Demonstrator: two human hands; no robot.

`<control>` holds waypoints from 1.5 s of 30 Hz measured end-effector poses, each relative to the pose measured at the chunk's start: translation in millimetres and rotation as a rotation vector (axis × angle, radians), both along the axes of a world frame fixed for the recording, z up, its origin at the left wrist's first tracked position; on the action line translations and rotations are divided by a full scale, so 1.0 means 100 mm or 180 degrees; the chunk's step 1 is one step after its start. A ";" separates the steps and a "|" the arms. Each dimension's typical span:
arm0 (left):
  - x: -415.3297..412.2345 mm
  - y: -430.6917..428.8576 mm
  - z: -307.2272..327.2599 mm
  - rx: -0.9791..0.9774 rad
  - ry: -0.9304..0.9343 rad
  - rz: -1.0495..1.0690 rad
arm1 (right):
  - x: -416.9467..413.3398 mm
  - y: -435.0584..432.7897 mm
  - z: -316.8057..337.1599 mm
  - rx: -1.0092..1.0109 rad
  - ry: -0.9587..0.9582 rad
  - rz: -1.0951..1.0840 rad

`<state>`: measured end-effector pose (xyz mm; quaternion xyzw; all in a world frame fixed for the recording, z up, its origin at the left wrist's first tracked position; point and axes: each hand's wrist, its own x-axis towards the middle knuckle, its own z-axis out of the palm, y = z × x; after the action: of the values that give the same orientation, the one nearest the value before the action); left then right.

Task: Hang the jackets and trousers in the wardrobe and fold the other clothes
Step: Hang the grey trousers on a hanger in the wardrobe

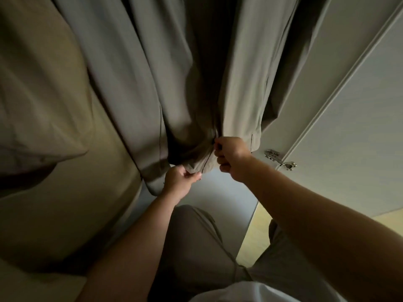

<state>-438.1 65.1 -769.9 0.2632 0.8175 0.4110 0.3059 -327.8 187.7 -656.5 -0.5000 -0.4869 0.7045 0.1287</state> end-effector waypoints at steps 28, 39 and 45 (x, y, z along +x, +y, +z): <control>-0.28 0.55 0.72 -0.0119 0.1406 -0.0257 | -0.12 0.11 1.01 0.1594 0.0680 -0.0045; -0.24 0.89 1.46 0.1757 0.1498 -0.0050 | -0.18 0.27 1.08 0.1753 0.0310 0.0078; -0.21 0.87 1.40 0.0806 0.2252 0.0067 | -0.21 0.34 1.42 0.2158 0.0456 0.0418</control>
<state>-459.0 151.8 -629.7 0.4162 0.8180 0.3956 -0.0345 -348.7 221.3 -514.5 -0.3457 -0.7140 0.5429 0.2757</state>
